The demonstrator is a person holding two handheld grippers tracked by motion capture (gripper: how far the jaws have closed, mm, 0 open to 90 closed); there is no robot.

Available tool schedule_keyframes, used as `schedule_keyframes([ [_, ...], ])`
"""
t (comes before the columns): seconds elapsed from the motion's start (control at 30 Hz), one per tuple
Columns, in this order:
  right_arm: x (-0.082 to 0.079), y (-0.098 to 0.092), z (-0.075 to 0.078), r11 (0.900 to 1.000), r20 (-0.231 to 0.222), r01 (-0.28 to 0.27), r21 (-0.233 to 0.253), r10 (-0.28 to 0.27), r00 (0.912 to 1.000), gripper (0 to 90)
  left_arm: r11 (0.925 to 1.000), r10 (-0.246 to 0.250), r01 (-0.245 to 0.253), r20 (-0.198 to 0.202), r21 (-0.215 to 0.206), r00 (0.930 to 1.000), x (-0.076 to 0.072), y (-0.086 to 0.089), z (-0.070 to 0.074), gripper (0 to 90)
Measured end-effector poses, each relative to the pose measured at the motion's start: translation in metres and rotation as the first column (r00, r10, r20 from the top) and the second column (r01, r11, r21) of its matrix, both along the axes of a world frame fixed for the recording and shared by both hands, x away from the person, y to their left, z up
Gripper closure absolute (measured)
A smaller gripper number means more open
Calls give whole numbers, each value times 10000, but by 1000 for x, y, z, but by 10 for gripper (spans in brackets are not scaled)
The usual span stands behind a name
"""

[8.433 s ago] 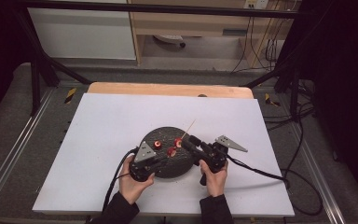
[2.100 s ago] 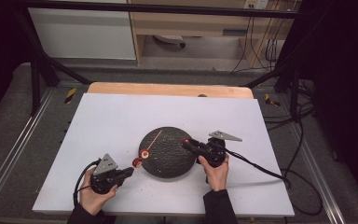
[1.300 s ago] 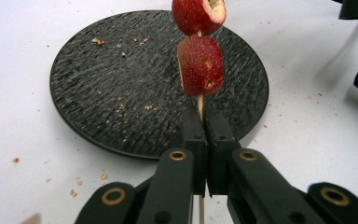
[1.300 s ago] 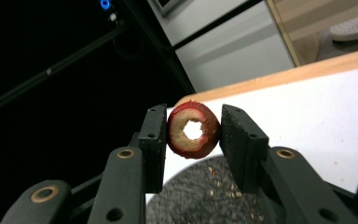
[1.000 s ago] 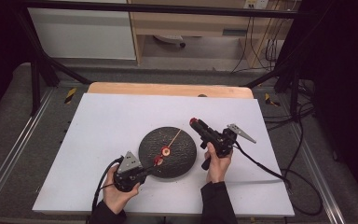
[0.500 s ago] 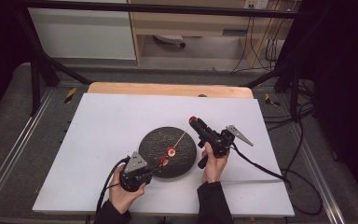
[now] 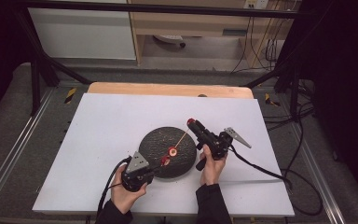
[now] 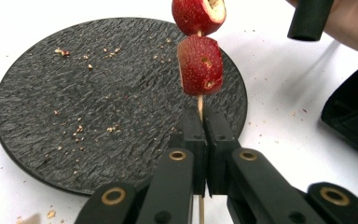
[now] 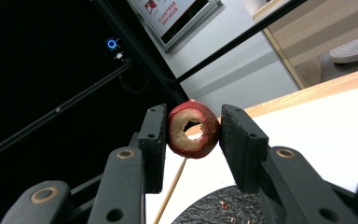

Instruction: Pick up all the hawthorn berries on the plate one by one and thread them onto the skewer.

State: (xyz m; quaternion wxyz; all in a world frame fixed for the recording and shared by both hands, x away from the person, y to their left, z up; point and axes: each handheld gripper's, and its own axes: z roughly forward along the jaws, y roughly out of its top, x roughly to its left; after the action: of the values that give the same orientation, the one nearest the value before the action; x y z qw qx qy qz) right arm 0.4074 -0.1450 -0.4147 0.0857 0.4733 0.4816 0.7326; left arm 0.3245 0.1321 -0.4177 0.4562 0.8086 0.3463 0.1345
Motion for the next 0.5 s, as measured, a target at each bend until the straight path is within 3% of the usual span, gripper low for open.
schedule_keyframes([
  [0.5, -5, 5, -5, 9993, -73, -75, 354, 78, 9999, 626, 9992, 348, -342, 258, -204, 9991, 0, -12, -1, 882],
])
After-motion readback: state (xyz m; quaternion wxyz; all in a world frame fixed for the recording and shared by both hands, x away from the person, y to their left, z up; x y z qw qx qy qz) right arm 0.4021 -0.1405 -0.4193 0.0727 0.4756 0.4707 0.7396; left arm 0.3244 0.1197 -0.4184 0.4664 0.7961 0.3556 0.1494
